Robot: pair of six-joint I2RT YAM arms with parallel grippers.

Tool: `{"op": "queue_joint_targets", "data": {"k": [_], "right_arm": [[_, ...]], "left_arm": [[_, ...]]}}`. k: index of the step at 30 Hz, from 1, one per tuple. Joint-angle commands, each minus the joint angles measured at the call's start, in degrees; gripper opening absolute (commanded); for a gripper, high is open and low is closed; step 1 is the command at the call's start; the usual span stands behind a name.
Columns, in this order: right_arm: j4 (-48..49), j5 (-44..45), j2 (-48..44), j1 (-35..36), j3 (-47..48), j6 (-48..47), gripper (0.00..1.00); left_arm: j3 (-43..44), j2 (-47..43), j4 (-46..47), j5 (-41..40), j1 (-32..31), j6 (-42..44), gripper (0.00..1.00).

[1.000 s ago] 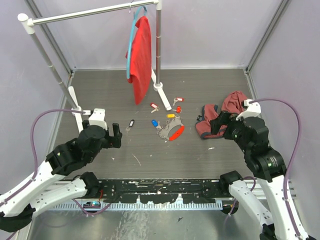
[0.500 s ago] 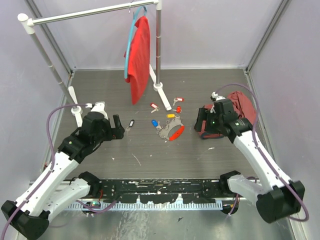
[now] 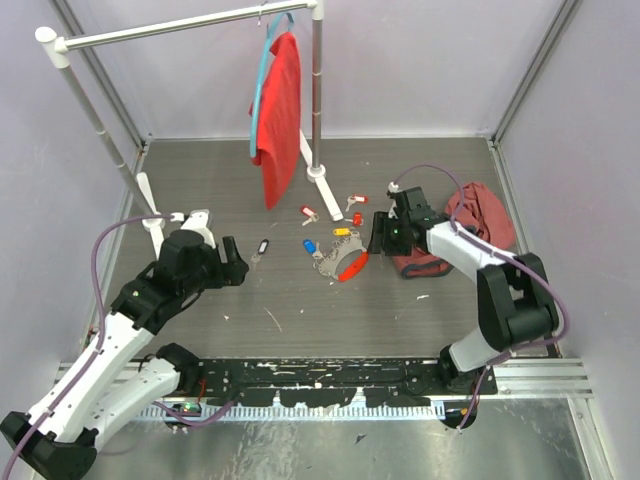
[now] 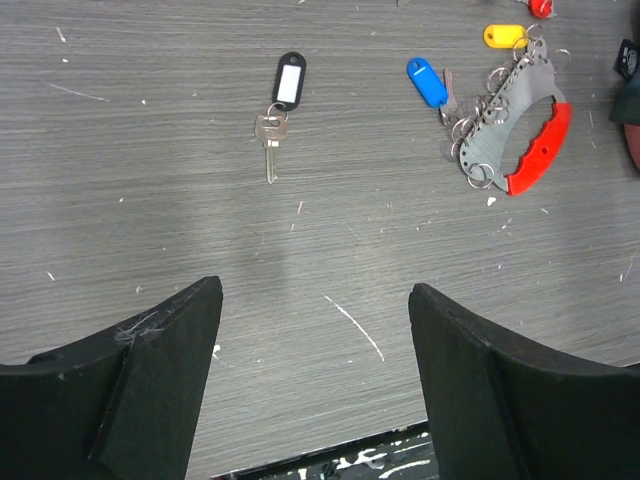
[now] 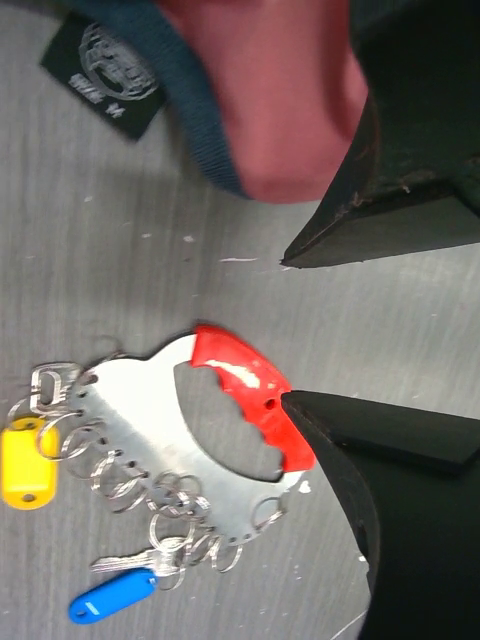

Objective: Put the keys on the keyring

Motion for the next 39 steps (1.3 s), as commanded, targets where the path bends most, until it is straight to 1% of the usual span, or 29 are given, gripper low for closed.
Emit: {"op": "queue_joint_targets", "data": {"k": [1,5,8,14,16,19,21,22,28,33,36,39], "right_arm": [[9.8,-3.5,4.7,0.2,5.0,-1.5,0.57],[12.6,-4.3,9.2,0.2,7.0,-1.6,0.55],[14.0,-4.8,12.1,0.2,8.3,-1.6,0.52],[14.8,-4.5,17.1,0.2,10.7,-2.0,0.42],[15.0,-5.2,18.1,0.2,11.3,-2.2,0.37],[15.6,-6.0,18.4,0.5,11.3,-2.3,0.27],[15.7,-5.3,18.3,0.6,11.4,-2.8,0.25],[15.7,-4.9,18.1,0.8,11.5,-3.2,0.22],[14.7,-2.1,14.4,2.5,11.2,-7.4,0.02],[11.8,3.3,7.3,5.9,10.8,-13.2,0.01],[9.5,6.3,1.4,8.6,10.2,-18.2,0.01],[6.6,8.8,-4.5,11.2,10.0,-21.4,0.01]], "left_arm": [[3.4,-0.8,-2.3,0.3,0.2,1.2,0.81],[5.2,-0.8,-3.8,0.3,0.2,2.4,0.82],[6.3,-0.8,-4.6,0.0,0.2,3.8,0.82],[6.9,-0.1,-5.2,-1.0,0.2,5.1,0.82],[7.0,0.0,-5.2,-1.0,0.2,5.4,0.82],[7.1,0.2,-5.2,-1.2,0.2,5.9,0.82],[7.2,0.3,-5.1,-1.6,0.2,5.9,0.82],[7.2,0.3,-5.1,-1.7,0.2,6.0,0.82],[7.4,0.6,-4.6,-2.1,0.2,6.5,0.83],[8.0,-0.2,-3.1,-2.2,0.2,6.6,0.86],[8.5,-1.1,-1.6,-1.6,0.2,6.9,0.94],[9.3,-1.6,-0.1,-0.1,0.3,7.6,0.97]]}}
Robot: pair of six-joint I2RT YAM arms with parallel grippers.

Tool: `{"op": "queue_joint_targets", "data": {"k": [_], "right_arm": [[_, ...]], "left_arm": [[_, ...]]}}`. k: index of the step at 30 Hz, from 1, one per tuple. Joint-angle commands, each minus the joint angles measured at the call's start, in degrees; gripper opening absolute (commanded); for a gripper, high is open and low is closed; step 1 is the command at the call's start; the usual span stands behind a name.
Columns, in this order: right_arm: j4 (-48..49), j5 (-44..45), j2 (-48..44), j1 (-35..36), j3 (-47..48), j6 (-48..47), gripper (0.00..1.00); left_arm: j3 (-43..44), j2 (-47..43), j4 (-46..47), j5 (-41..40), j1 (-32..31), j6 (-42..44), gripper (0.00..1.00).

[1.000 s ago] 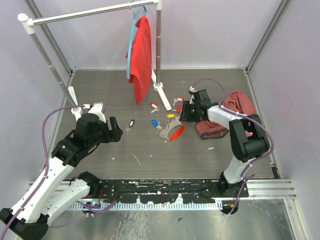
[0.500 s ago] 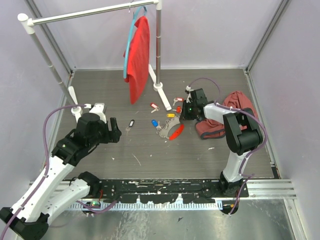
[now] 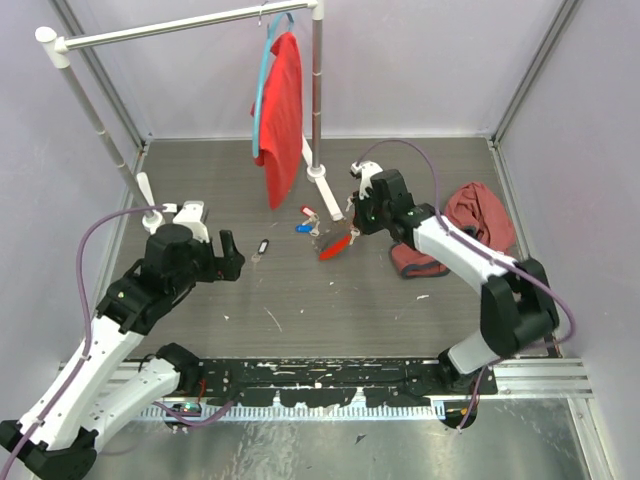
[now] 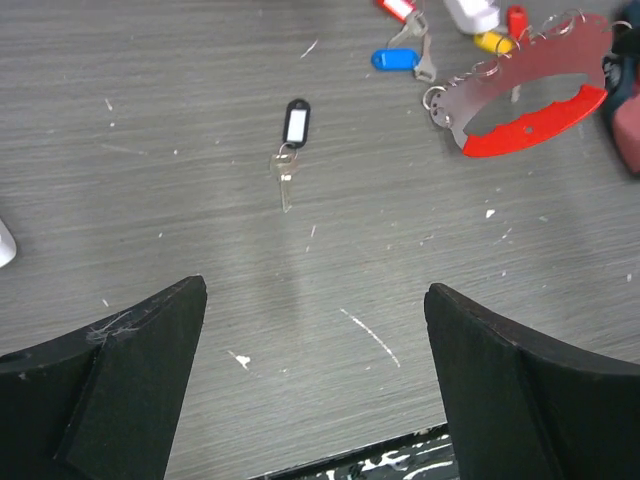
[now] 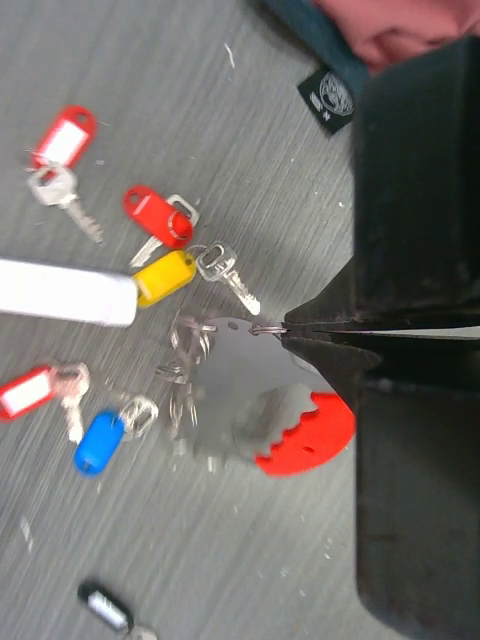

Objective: Put the keys on the keyring

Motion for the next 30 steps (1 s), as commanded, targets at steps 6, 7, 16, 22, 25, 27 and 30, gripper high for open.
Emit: {"op": "queue_joint_targets", "data": {"k": [6,7,16,22,25,27,30], "right_arm": [[-6.2,3.8,-18.9,5.6,2.2,-7.1,0.01],[-6.4,2.9,-21.1,5.7,2.7,-7.2,0.01],[-7.6,-7.9,-29.9,5.9,6.7,-8.1,0.01],[-8.1,-8.0,-33.0,6.1,7.3,-10.5,0.01],[-15.3,-5.8,-32.5,6.1,12.6,-10.2,0.01],[-20.2,-7.1,-31.6,6.1,15.5,-10.6,0.01],[-20.6,-13.5,-32.4,6.1,14.7,-9.8,0.01]], "left_arm": [[5.9,-1.4,8.1,7.2,0.2,2.3,0.98],[6.2,-1.6,9.2,7.7,0.2,2.3,0.98],[8.0,-2.1,19.3,16.5,0.2,5.9,0.98],[13.5,2.4,18.6,24.5,0.2,9.6,0.98],[16.5,4.1,17.7,25.5,0.2,10.6,0.98],[17.7,4.7,17.1,26.0,0.2,12.0,0.98],[18.9,5.4,17.0,28.0,0.2,13.0,0.98]]}}
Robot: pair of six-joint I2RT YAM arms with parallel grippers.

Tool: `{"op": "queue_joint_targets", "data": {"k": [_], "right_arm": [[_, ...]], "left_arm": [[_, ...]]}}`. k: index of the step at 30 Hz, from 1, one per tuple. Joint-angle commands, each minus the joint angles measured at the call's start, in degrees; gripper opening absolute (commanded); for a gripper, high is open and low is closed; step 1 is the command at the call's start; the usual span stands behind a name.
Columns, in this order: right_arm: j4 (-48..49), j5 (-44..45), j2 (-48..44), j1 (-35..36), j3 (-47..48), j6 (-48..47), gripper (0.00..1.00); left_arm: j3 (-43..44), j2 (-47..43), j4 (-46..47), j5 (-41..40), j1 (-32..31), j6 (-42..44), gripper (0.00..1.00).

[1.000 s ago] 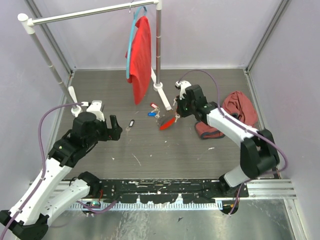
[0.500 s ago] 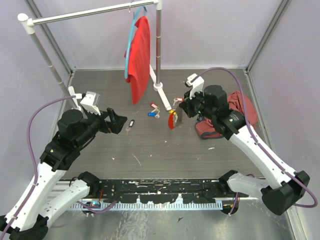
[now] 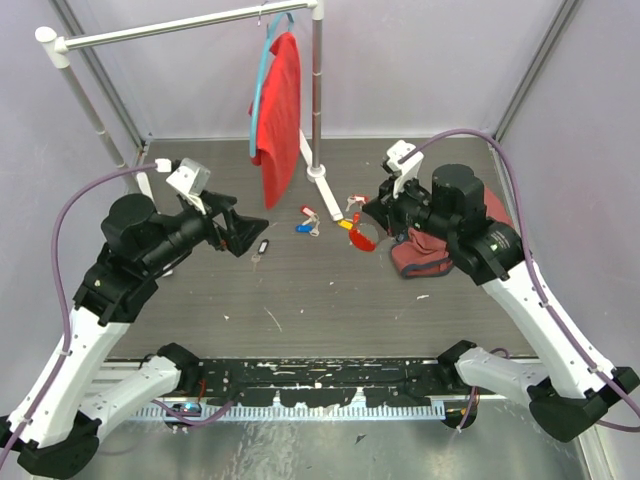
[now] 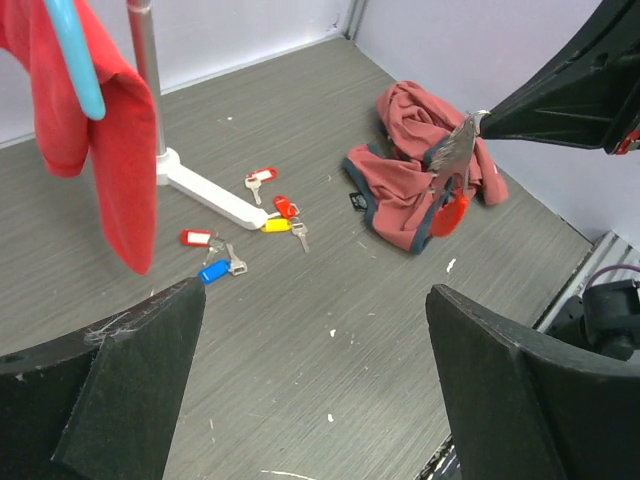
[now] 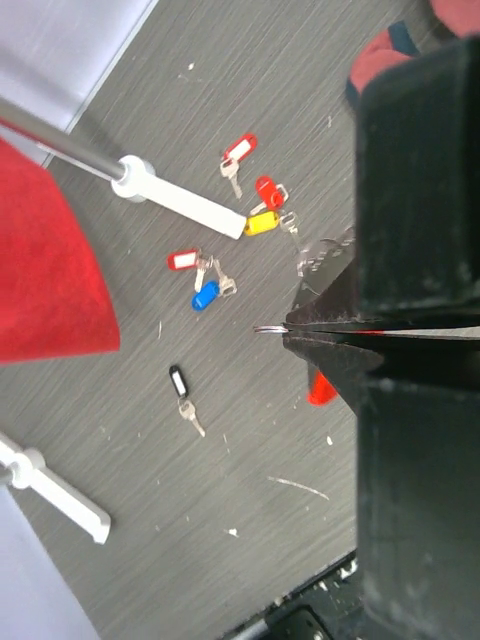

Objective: Put the keys on the keyring

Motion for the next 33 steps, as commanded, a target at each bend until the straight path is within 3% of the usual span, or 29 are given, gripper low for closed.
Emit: {"op": "queue_joint_targets", "data": {"k": [1,8,19,29,33], "right_arm": [[-1.3,-8.0,-2.1,0.2,2.1,0.9,0.01],[6.6,-20.5,-4.0,1.1,-1.8,1.3,0.01],[10.9,-16.3,-4.9,17.0,1.2,-7.9,0.01],[28.4,-23.1,-6.3,18.4,0.2,-4.7,0.01],[39.3,-24.1,-7.2,18.4,-3.2,-0.1,0.01]], "left_arm": [[3.2,0.7,0.6,4.8,0.2,3.1,0.98],[3.8,1.5,3.1,8.9,0.2,3.7,1.00],[2.8,0.4,11.4,25.3,0.1,3.8,0.88],[5.0,2.4,23.4,34.7,-0.6,-1.8,0.54],[5.0,2.9,27.0,37.0,-1.3,-4.1,0.50]]}}
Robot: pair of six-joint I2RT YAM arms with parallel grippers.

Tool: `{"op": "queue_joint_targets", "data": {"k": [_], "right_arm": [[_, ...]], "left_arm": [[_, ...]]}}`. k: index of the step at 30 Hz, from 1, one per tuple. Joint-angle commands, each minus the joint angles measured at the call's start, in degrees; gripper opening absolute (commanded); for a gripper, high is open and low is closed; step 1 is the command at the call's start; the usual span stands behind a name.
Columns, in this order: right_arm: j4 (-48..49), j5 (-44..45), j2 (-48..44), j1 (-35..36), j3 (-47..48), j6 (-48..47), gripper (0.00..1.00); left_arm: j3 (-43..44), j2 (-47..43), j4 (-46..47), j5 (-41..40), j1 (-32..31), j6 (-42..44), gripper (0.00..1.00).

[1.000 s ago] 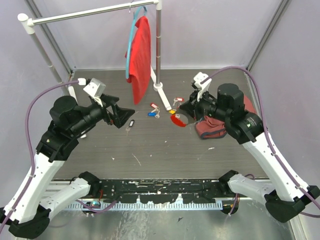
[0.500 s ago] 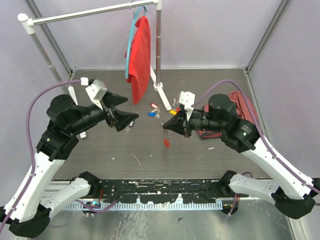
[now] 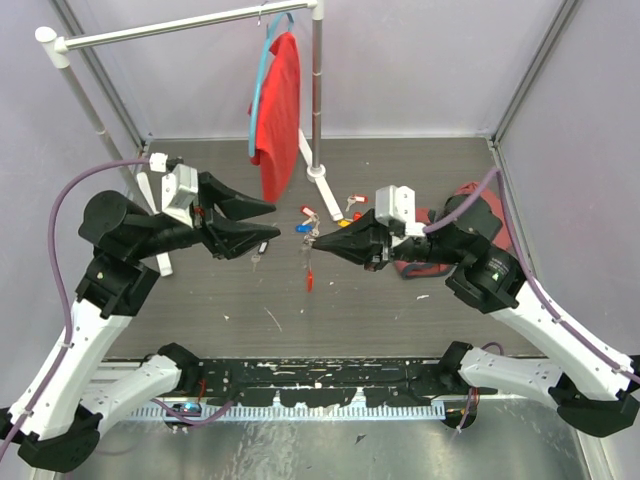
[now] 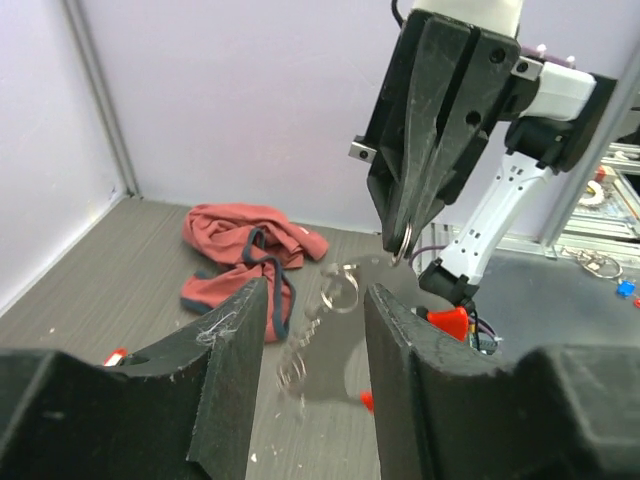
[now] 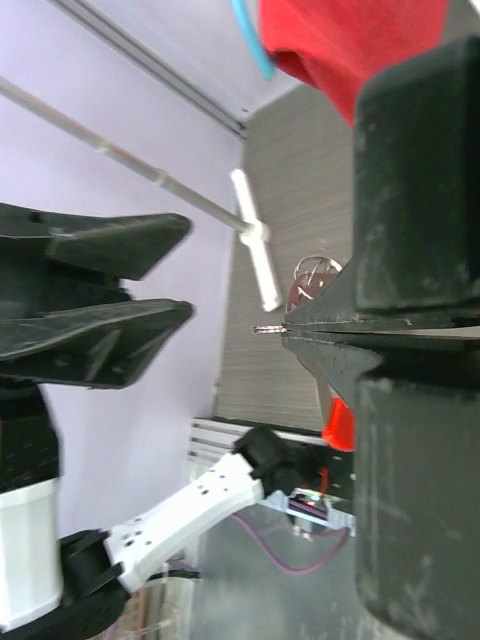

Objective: Put the keys on the keyring

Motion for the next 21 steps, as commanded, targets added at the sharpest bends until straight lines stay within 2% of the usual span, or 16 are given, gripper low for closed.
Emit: {"op": "queue_joint_targets", "data": {"k": [1,5,10,17,21], "right_arm": [[18.6,-2.3,-2.2,0.2,-1.5,5.6,0.01],[22.3,-2.6,-2.1,0.3,-2.4,7.8,0.01],[24.5,-3.3,-1.5,0.3,-2.4,9.4,0.01],[26.2,-3.5,-0.7,0.3,-2.2,11.0,0.01],[25.9,-3.5,-0.7,0.4,-2.3,11.2,0.01]], "left_arm": [[1.8,0.4,7.5,5.1,-0.8,-3.9,0.49],[1.7,0.4,9.7,6.4,-1.4,-5.4,0.48],[1.8,0.2,12.0,6.7,-2.8,-6.6,0.39],[2.1,1.2,12.3,5.3,-6.3,-5.7,0.43],[2.2,1.7,12.3,3.0,-8.4,-4.5,0.42]]}}
